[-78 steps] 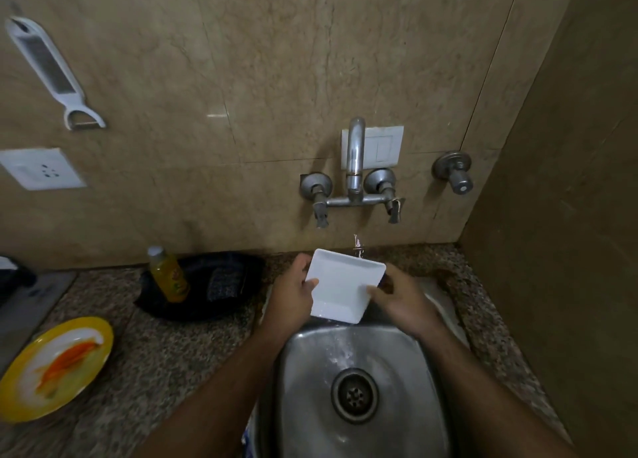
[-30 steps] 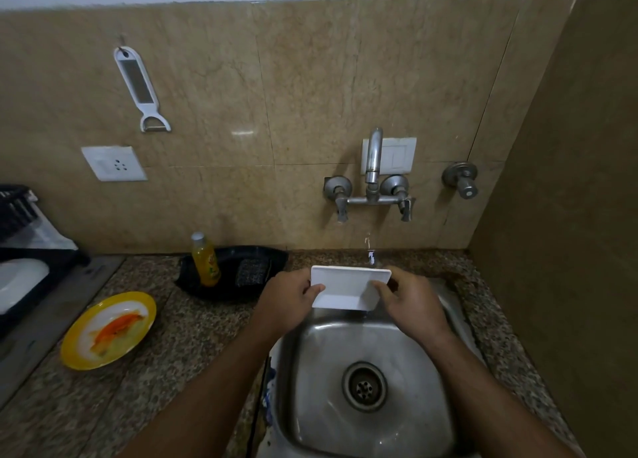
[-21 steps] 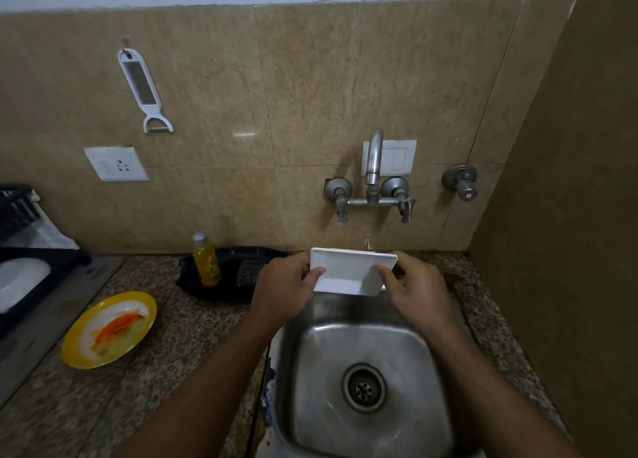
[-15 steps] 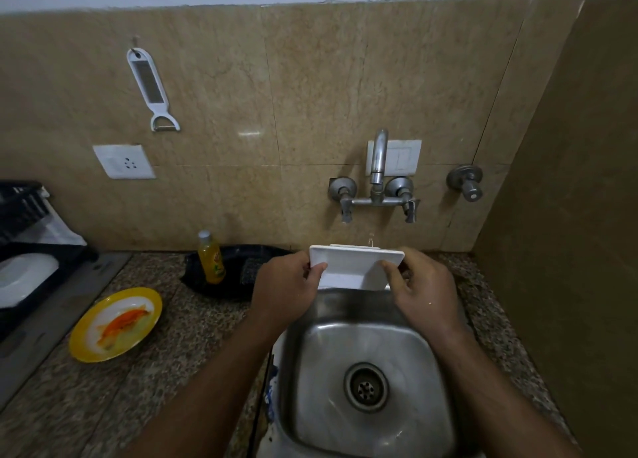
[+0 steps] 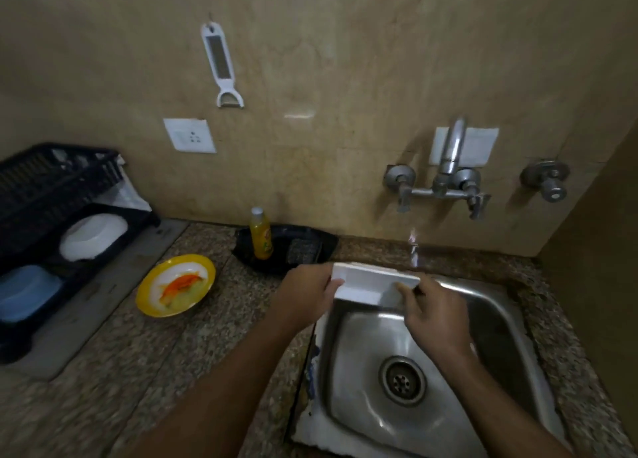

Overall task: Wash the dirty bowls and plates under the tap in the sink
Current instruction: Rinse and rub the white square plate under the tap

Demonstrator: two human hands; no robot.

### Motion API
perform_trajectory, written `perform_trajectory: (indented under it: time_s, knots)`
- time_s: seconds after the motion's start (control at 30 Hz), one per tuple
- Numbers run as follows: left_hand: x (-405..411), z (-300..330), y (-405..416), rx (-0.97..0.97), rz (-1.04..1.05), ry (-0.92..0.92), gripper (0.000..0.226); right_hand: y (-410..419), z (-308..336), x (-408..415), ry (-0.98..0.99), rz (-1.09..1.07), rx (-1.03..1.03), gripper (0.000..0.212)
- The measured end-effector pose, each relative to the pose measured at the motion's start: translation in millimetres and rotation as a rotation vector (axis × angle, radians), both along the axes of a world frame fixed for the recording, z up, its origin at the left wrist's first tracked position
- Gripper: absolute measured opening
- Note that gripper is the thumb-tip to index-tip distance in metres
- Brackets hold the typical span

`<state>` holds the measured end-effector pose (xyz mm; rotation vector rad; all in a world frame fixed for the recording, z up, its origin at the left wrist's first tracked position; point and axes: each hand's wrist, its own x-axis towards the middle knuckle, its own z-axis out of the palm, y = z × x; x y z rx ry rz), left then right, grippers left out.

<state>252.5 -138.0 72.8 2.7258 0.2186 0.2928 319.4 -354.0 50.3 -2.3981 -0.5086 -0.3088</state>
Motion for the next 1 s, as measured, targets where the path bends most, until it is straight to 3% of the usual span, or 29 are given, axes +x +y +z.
perform_trajectory:
  time_s: [0.17,0.23,0.33,0.37,0.53,0.63,0.77,0.9,1.0]
  knots:
    - [-40.3,-3.8,52.2,-0.075,0.000,0.090,0.038,59.2,1.4,-10.5,0.132,0.098,-0.042,0.024]
    - [-59.4,3.0,78.7,-0.087,0.045,0.028,0.031,86.7,12.3,-23.2,0.050,0.156,-0.002,0.009]
    - [-90.5,13.2,124.3,0.006,0.114,-0.010,0.021,144.0,30.6,-39.8,-0.114,0.361,-0.020,0.044]
    - [-101.7,17.8,144.3,0.043,0.143,-0.002,0.017,168.9,39.1,-45.8,-0.167,0.436,-0.054,0.047]
    - [-157.8,43.9,251.9,0.209,0.248,-0.145,0.021,306.0,76.3,-81.3,-0.389,0.700,-0.254,0.028]
    - [-191.8,67.6,322.0,0.213,0.330,-0.113,0.035,386.4,98.3,-92.4,-0.510,0.723,-0.287,0.013]
    - [-230.9,88.7,419.4,0.166,0.531,-0.118,0.061,471.3,126.9,-100.8,-0.566,0.792,-0.141,0.028]
    - [-248.7,101.6,506.7,0.164,0.730,0.176,0.083,547.7,138.6,-92.8,-0.654,0.752,0.023,0.036]
    - [-248.6,94.2,549.0,0.087,0.780,0.346,0.097,608.4,133.8,-71.8,-0.616,0.757,0.123,0.035]
